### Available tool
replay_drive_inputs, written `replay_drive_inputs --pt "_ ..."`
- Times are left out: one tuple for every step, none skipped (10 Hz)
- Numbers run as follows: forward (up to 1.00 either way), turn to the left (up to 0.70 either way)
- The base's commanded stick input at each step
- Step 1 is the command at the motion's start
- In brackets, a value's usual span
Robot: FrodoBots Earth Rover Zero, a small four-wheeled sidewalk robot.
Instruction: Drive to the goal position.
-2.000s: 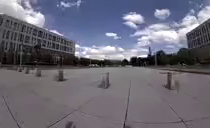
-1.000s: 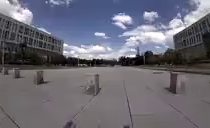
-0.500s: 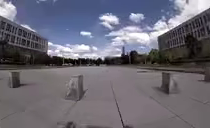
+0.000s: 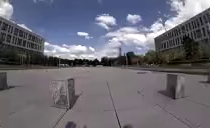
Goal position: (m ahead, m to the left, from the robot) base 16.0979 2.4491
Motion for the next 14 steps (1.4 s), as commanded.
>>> replay_drive_inputs --pt "0.70 0.00" --pt "0.70 0.00" --pt "0.70 0.00" --pt "0.70 0.00" --pt "0.70 0.00" --pt "0.70 0.00" --pt "0.70 0.00" --pt "0.70 0.00" --pt "0.70 0.00" --pt "0.70 0.00" --pt "0.70 0.00" --pt "0.70 0.00" --pt "0.70 0.00" --pt "0.70 0.00"
